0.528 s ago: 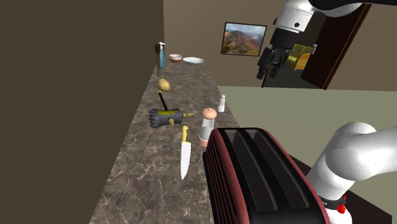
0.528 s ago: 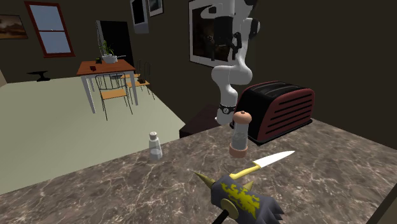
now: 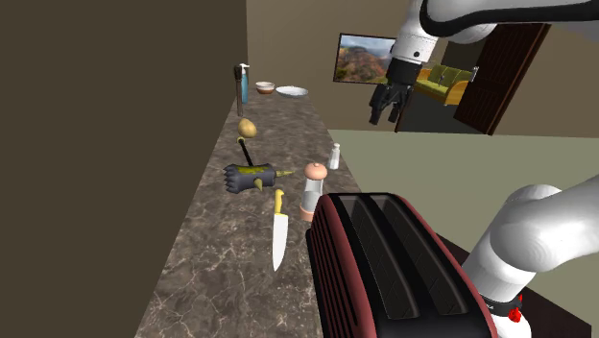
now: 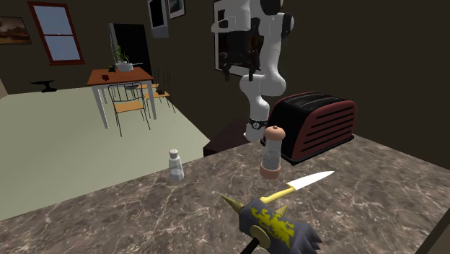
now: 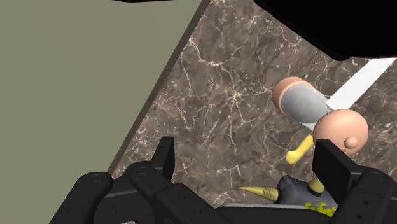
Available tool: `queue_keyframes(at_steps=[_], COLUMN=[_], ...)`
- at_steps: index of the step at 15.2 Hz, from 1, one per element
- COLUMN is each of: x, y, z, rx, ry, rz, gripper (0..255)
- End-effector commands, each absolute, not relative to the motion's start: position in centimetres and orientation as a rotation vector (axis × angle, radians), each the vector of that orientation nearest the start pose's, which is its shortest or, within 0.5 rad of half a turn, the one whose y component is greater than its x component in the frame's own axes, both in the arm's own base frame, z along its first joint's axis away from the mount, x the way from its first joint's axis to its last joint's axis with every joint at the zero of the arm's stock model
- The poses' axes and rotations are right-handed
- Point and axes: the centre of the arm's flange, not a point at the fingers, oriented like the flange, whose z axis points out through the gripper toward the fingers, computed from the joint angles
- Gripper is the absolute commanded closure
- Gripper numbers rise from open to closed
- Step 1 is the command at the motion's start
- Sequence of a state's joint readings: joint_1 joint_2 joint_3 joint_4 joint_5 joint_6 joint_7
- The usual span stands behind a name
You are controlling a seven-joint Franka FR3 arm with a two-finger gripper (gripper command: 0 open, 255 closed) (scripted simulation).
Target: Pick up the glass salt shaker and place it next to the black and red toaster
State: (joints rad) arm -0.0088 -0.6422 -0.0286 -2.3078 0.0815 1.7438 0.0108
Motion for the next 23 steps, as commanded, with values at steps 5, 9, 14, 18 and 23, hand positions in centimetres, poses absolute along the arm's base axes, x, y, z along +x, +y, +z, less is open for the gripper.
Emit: queue_keyframes(at_steps=[5, 9, 14, 18, 23], x=[42.6, 46.8, 51.9, 56.0, 60.9], y=[-4.2, -6.4, -9.2, -11.4, -14.2], z=[54.1, 51.3, 47.8, 44.8, 41.1], rx=[-3.042, -3.042, -3.042, -3.042, -3.041], ry=[0.092, 0.099, 0.108, 0.115, 0.124], rz=[-0.084, -0.059, -0.028, -0.003, 0.027], gripper=[0, 0, 0, 0, 0])
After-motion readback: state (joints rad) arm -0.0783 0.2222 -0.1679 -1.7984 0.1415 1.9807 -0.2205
